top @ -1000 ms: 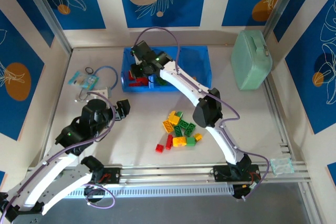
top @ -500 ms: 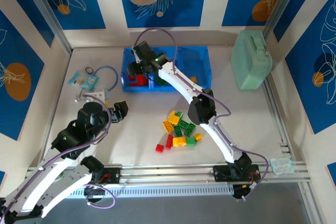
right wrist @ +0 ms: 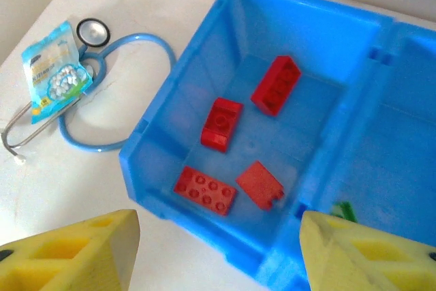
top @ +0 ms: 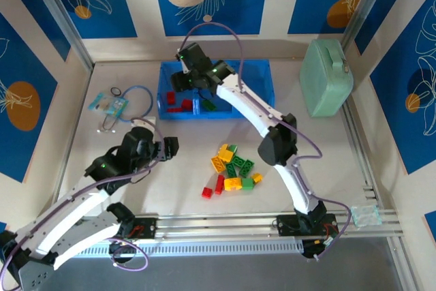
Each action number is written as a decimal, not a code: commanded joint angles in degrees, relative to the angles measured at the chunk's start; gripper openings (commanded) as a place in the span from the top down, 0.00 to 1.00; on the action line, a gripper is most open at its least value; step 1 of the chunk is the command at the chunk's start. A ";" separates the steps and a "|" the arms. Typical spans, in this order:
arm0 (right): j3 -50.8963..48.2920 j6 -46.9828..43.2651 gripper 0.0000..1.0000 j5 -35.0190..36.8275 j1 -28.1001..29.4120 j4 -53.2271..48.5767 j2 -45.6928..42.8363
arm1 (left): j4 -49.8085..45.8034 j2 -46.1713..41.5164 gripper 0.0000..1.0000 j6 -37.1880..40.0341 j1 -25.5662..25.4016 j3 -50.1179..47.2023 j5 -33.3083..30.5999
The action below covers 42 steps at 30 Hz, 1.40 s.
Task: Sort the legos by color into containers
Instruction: Pick up the lego from the middle-left of the table.
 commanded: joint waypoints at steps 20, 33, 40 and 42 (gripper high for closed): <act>-62.74 10.75 0.32 1.77 -10.51 15.60 -46.37 | 2.22 31.15 0.22 -0.79 -24.23 0.95 10.37; -69.97 12.55 0.32 1.78 -11.27 16.70 -51.57 | 3.16 37.10 0.27 -1.36 -26.15 1.55 14.92; -71.06 12.74 0.32 1.76 -11.58 16.83 -52.63 | 4.95 41.09 0.35 -2.82 -26.37 2.72 14.25; -71.22 12.65 0.32 1.79 -11.66 16.70 -52.91 | 3.78 42.59 0.40 -3.14 -26.37 3.60 13.67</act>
